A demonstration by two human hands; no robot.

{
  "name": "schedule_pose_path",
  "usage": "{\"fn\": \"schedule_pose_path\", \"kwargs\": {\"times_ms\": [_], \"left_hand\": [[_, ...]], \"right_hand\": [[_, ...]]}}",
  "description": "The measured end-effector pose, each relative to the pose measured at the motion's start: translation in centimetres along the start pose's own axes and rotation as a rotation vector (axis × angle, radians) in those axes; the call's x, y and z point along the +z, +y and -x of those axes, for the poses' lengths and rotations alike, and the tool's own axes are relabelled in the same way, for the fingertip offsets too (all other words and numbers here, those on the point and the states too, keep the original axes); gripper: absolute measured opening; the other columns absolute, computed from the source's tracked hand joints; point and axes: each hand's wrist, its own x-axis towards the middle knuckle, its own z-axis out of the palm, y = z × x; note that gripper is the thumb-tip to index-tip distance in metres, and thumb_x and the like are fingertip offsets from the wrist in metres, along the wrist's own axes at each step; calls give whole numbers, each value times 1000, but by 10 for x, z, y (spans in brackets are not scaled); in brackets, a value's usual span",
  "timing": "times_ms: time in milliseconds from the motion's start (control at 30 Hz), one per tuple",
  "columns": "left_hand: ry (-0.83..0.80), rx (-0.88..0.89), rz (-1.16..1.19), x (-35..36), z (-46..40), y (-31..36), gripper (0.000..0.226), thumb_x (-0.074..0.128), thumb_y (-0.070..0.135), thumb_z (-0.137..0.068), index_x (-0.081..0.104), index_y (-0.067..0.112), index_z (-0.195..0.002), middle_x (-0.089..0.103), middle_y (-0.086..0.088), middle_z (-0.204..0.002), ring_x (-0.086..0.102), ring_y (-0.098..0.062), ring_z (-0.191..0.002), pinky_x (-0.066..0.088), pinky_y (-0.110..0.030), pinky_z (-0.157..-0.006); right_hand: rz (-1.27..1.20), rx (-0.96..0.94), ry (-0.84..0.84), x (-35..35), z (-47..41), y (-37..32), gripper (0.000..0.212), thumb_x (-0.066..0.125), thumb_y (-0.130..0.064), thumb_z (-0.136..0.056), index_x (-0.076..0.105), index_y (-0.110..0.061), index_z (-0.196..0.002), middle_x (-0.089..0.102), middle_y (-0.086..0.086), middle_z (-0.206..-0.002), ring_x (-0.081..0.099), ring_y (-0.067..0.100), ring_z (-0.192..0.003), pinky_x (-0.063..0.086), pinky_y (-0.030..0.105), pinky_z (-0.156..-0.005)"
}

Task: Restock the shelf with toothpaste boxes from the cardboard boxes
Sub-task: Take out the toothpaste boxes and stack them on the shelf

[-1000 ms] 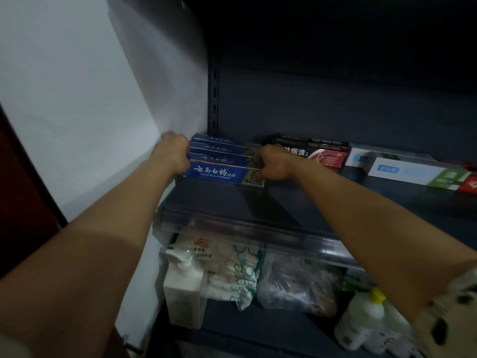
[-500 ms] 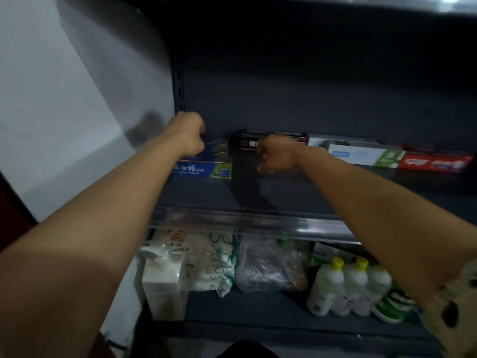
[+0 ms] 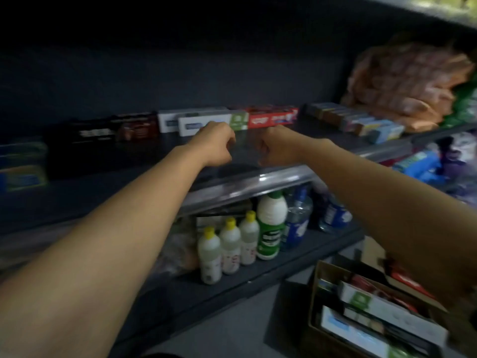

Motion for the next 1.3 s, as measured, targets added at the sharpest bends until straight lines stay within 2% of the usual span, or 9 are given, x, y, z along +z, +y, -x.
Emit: {"fn": "schedule_pose_path", "kwargs": {"times_ms": [100, 200, 333, 433, 533, 733, 900, 1100, 1300], "left_hand": [[-62, 105, 31, 46, -29, 64, 28, 67, 6, -77, 69, 9, -105, 67, -12, -105, 64, -29, -94, 55, -41, -86], [-40, 168, -14, 86, -50, 120, 28, 66, 12, -79, 69, 12, -106, 65, -14, -110, 61, -34, -101, 52, -37, -85], [64, 234, -12, 127, -73, 176, 37, 63, 4, -78, 68, 11, -114, 60, -14, -116, 57, -37, -108, 45, -39, -89], [-35, 290, 26, 159, -80, 216, 36, 62, 6, -77, 69, 10, -112, 63, -15, -115, 58, -34, -106, 48, -38, -88], [-172, 288, 44, 200, -83, 247, 29, 64, 7, -75, 71, 11, -103, 66, -13, -108, 62, -31, -99, 52, -38, -84], [-392, 261, 22, 279, -78, 278, 9, 65, 8, -72, 62, 14, -79, 62, -10, -88, 63, -31, -85, 52, -38, -69], [-512, 230, 50, 316, -57, 265, 27, 72, 13, -76, 65, 15, -102, 62, -7, -101, 61, -25, -91, 52, -36, -73], [-658, 294, 112, 351, -31, 246, 54, 74, 16, -79, 56, 19, -129, 60, -3, -124, 59, -20, -108, 52, -33, -87], [-764, 409, 143, 361, -13, 247, 55, 78, 18, -75, 58, 20, -126, 63, 0, -120, 60, -16, -104, 52, -34, -88]], "right_hand": [[10, 102, -28, 7, 42, 64, 15, 69, -15, -73, 63, -10, -87, 67, 14, -94, 61, 33, -88, 48, 37, -79], [1, 239, -90, 18, 87, 125, 31, 70, -18, -78, 63, -8, -106, 66, 12, -108, 59, 32, -101, 47, 36, -85], [-5, 328, -168, 49, 144, 200, 25, 68, -17, -78, 62, -8, -100, 62, 10, -98, 58, 33, -95, 48, 37, -79], [-9, 375, -230, 72, 172, 241, 31, 68, -18, -80, 62, -9, -109, 64, 11, -108, 58, 31, -102, 46, 33, -83], [-17, 383, -273, 94, 186, 270, 32, 65, -17, -82, 62, -9, -112, 63, 12, -112, 57, 31, -103, 39, 27, -76], [-63, 314, -350, 141, 200, 301, 30, 64, -14, -79, 60, -9, -108, 61, 12, -109, 57, 30, -101, 40, 29, -74], [-97, 310, -408, 177, 216, 287, 30, 66, -17, -82, 58, -10, -110, 60, 7, -108, 53, 21, -90, 41, 29, -74], [-119, 406, -459, 210, 255, 263, 34, 64, -23, -84, 59, -14, -117, 62, 3, -110, 59, 24, -99, 50, 36, -84], [-181, 519, -590, 221, 301, 259, 37, 70, -38, -80, 53, -29, -111, 56, -6, -103, 55, 11, -86, 48, 27, -70]]}}
